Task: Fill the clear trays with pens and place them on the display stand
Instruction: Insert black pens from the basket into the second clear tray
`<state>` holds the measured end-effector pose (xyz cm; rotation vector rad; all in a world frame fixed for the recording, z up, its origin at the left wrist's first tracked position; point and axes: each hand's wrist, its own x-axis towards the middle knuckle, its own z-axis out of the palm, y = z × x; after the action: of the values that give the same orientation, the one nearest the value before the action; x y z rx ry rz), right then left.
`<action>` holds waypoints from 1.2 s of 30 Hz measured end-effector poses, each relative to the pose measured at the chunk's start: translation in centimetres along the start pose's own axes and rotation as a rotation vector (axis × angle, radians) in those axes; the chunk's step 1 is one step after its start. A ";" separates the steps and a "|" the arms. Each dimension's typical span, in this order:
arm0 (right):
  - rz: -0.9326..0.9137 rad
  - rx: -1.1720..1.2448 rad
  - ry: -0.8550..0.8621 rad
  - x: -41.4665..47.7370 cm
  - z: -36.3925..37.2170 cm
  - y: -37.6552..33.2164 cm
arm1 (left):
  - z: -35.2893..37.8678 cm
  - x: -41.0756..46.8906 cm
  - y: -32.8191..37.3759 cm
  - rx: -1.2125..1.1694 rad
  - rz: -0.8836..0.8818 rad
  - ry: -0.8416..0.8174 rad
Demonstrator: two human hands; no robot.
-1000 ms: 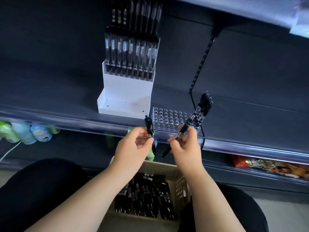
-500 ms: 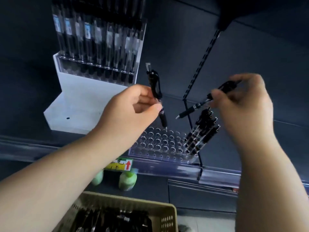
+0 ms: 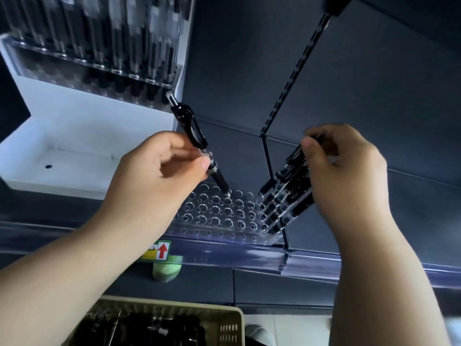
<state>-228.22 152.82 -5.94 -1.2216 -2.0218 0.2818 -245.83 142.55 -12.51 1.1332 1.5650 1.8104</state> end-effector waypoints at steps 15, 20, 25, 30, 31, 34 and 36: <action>-0.019 -0.168 -0.022 -0.1 1.5 -0.2 | -0.1 -0.5 -0.1 0.098 -0.031 0.024; -0.058 -0.266 -0.029 0.0 1.7 0.0 | 0.5 -0.7 0.0 0.091 -0.042 -0.003; -0.038 -0.228 -0.013 0.1 1.0 0.4 | 1.1 -1.1 0.0 0.085 -0.025 -0.047; -0.031 -0.132 0.011 -0.2 0.3 0.6 | 3.3 -0.8 1.1 0.057 0.071 -0.140; -0.033 -0.112 0.012 -0.2 0.1 0.7 | 4.0 -0.5 1.3 0.059 0.092 -0.149; -0.039 -0.069 0.013 -0.4 -0.1 0.9 | 6.2 0.5 1.4 0.090 0.124 -0.164; -0.037 -0.043 0.015 -0.4 -0.3 1.1 | 7.6 0.7 1.1 0.138 0.135 -0.201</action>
<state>-227.21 152.97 -6.50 -1.2074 -2.0454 0.2115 -239.73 147.14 -11.30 1.4677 1.5457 1.6324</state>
